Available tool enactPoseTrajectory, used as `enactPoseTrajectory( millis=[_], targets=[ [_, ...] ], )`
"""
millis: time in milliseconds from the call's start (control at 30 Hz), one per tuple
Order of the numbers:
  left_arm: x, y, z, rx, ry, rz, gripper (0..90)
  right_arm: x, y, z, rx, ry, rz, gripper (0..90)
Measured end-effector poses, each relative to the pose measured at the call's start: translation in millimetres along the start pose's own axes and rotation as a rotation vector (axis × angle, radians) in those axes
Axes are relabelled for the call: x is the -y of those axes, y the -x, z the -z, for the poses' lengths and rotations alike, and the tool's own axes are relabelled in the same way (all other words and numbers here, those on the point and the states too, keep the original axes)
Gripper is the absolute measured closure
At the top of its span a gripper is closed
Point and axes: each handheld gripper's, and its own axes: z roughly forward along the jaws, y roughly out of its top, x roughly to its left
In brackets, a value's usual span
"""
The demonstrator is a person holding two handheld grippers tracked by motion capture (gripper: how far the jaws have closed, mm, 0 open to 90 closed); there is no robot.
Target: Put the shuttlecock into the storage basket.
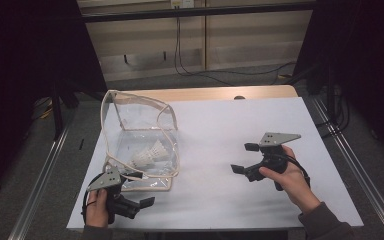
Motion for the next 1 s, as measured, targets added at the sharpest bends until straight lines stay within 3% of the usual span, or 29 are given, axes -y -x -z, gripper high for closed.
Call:
enactPoseTrajectory(
  millis=[1000],
  targets=[
    [-0.3, 0.1, -0.6, -0.001, -0.001, 0.000, 1.7, 32.6, 11.8, 21.1, 0.048, 0.007, -0.023, 4.3]
  ],
)
